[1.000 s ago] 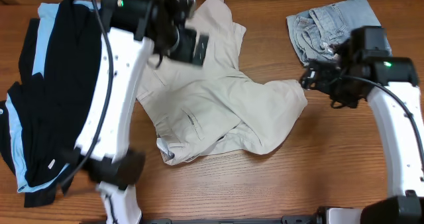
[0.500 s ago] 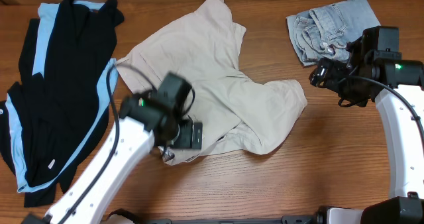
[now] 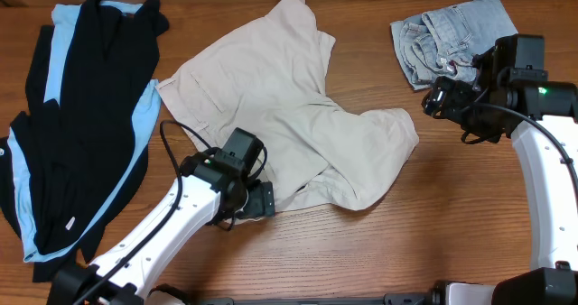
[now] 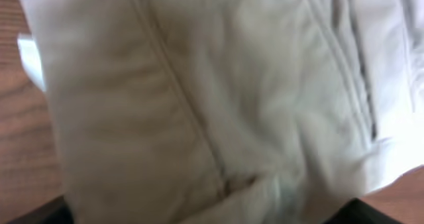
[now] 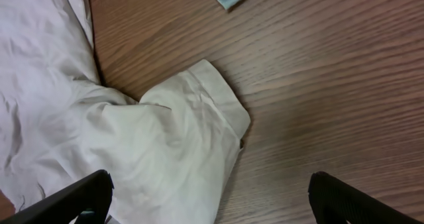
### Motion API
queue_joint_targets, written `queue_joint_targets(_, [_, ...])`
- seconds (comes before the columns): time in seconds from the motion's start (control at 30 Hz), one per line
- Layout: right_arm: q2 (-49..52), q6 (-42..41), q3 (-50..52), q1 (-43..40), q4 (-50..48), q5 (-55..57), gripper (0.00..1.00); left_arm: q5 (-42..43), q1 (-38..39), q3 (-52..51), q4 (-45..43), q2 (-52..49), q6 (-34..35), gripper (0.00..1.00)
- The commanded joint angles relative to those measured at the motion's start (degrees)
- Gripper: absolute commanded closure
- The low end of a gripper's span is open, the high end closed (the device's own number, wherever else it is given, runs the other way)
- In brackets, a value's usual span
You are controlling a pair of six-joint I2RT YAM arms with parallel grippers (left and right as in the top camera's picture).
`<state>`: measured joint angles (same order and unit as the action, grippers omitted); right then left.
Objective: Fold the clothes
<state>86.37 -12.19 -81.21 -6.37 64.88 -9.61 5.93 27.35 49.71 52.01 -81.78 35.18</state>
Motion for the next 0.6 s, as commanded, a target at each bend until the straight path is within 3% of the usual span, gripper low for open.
queue_joint_targets(0.0, [0.5, 0.2, -0.1, -0.1, -0.8, 0.5, 0.03, -4.0, -0.8, -0.3, -1.9, -0.5, 0.8, 0.24])
queue_joint_targets(0.03, [0.7, 0.2, -0.1, -0.1, -1.0, 0.5, 0.04, -4.9, -1.3, -0.2, -2.2, -0.5, 0.8, 0.34])
queue_joint_targets(0.17, [2.0, 0.2, 0.6, -0.1, -1.4, 0.5, 0.11, -5.3, -4.5, 2.0, 1.0, -0.5, -2.2, 0.95])
queue_joint_targets(0.27, [3.1, 0.2, 2.2, -0.1, -1.3, 0.5, 0.17, -5.3, -8.2, 6.1, 7.8, -0.5, -5.8, 0.96])
queue_joint_targets(0.4, [3.5, 0.0, 7.2, 0.0, -2.6, -3.1, 0.18, -7.4, -13.0, 12.1, 16.0, -0.5, -11.8, 0.96])
queue_joint_targets(0.57, [3.5, 0.0, 14.6, 1.0, -7.7, -10.5, 0.2, -9.6, -16.5, 14.6, 16.7, -0.5, -14.9, 0.96])
